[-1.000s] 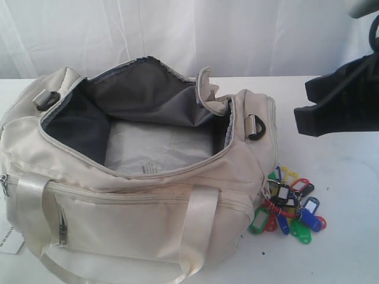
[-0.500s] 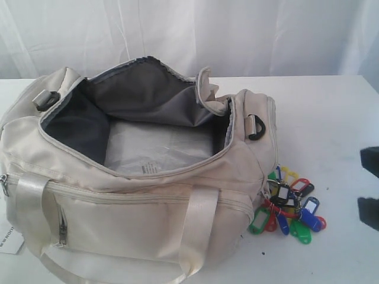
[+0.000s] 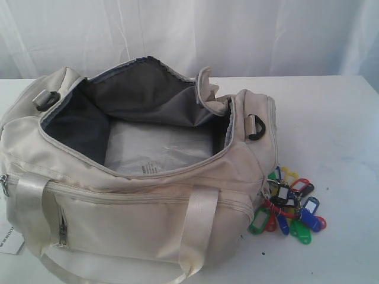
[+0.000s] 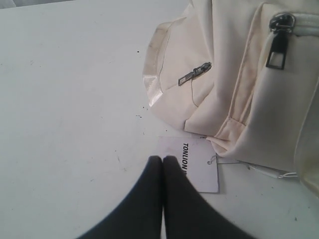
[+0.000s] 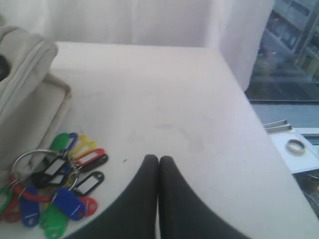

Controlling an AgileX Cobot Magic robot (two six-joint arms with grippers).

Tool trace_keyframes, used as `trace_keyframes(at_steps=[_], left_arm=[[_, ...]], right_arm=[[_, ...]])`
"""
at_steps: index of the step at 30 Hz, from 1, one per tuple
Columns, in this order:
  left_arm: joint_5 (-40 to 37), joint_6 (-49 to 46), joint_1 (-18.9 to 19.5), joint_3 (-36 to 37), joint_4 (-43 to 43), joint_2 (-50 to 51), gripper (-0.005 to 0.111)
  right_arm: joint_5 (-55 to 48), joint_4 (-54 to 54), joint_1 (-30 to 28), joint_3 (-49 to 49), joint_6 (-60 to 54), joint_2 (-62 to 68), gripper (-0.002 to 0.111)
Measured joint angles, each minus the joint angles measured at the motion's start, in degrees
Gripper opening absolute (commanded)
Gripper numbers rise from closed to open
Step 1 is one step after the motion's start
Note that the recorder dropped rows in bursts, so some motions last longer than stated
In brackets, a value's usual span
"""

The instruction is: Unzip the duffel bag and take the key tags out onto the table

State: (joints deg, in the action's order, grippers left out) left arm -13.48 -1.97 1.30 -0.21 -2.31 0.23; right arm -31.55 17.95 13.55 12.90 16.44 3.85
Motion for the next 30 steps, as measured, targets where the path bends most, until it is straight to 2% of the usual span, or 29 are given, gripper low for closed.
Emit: trace_keyframes(at_steps=[4,15,19,23,26,30], left_arm=[[0.0,0.0,0.0,0.0,0.0,0.0,0.0],[0.0,0.0,0.0,0.0,0.0,0.0,0.0],[0.0,0.0,0.0,0.0,0.0,0.0,0.0],[0.0,0.0,0.0,0.0,0.0,0.0,0.0],[0.0,0.0,0.0,0.0,0.0,0.0,0.0],[0.0,0.0,0.0,0.0,0.0,0.0,0.0]], right_arm=[[0.1,0.1,-2.7,0.0,0.0,-3.3,0.0],[0.1,-1.3,-3.2,-0.1,0.0,-3.5,0.0],[1.0,-9.0,-3.2,-1.8,0.0,-3.5,0.0],[3.7,-17.3,-3.2,-7.6,0.0,-3.6,0.0],[4.8,-18.9,-3.2,-11.9,0.0,-3.6,0.0],[11.9,-19.2,-3.2,-12.7,0.0,-3.6,0.0]])
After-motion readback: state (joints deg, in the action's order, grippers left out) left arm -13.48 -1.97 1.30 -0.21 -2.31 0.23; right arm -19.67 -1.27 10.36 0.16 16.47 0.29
